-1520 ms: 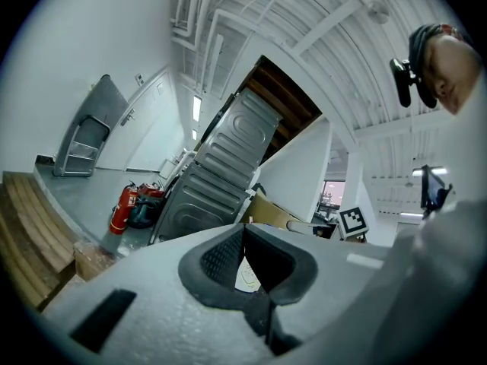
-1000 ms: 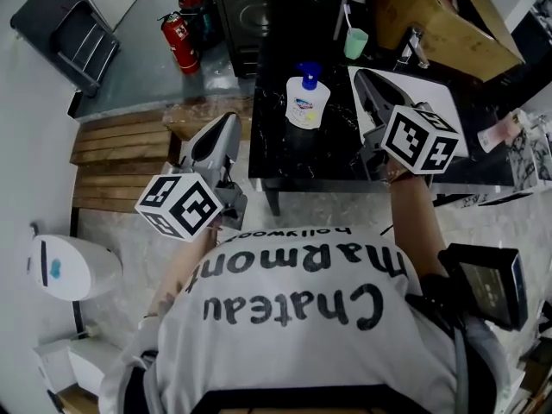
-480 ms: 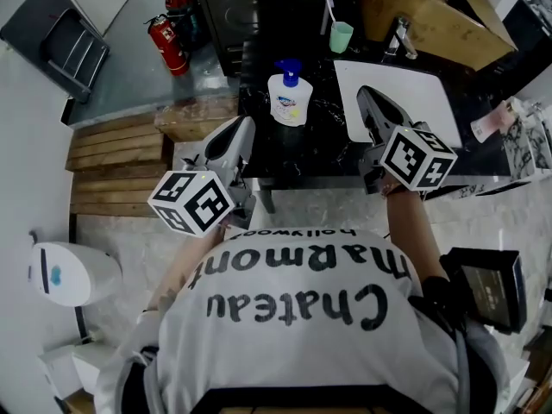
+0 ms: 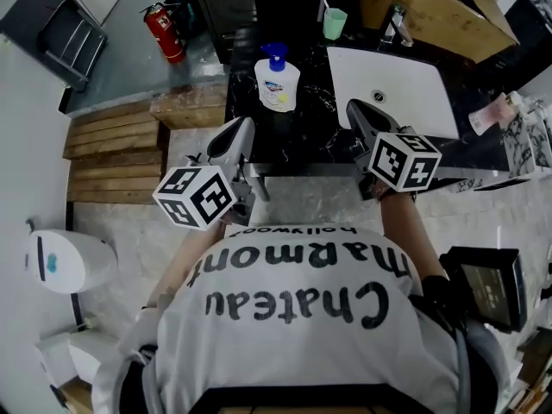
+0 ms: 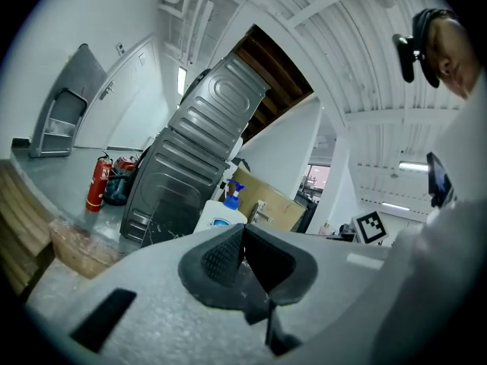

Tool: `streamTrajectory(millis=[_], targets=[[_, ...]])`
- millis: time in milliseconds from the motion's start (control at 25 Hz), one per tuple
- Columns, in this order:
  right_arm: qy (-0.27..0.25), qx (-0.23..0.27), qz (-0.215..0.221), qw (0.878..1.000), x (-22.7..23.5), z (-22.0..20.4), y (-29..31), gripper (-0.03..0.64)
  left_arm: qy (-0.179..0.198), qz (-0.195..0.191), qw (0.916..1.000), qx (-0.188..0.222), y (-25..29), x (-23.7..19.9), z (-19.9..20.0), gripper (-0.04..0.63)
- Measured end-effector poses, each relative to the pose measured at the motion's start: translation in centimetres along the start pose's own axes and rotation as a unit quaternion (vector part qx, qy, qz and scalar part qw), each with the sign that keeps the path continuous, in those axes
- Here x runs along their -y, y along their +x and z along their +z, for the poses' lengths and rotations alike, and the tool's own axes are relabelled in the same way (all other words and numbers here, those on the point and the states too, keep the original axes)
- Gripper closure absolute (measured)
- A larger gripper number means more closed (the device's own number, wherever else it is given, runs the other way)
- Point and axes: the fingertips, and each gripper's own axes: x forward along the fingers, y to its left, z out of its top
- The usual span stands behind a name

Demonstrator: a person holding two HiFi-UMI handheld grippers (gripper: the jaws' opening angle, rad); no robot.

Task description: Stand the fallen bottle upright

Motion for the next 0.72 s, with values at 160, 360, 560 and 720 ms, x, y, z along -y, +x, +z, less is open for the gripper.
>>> streamTrajectory(millis=[160, 360, 560, 720], targets=[[0.009, -0.011, 0.013, 1.0, 0.4, -1.7, -0.6, 0.603, -0.006, 0.016, 0.9998, -0.007, -0.4, 0.4, -1.9, 0.58], [0.024, -0.022, 0.033, 0.999, 0.5, -3.5, -1.7, 0.603, -0.015, 0.033, 0.9993, -0.009, -1.5, 1.2, -4.1, 0.58], [0.015, -0.034, 0.04, 0.999, 0.5, -4.7, -2.4, 0.603, -0.016, 0.045, 0.9988, -0.012, -2.5, 2.1, -5.5, 0.58], [0.007, -0.046, 0.043, 0.998, 0.3, -5.6, -2.7, 0.604, -0.017, 0.052, 0.9984, -0.01, -3.2, 2.2, -5.8, 0.58]])
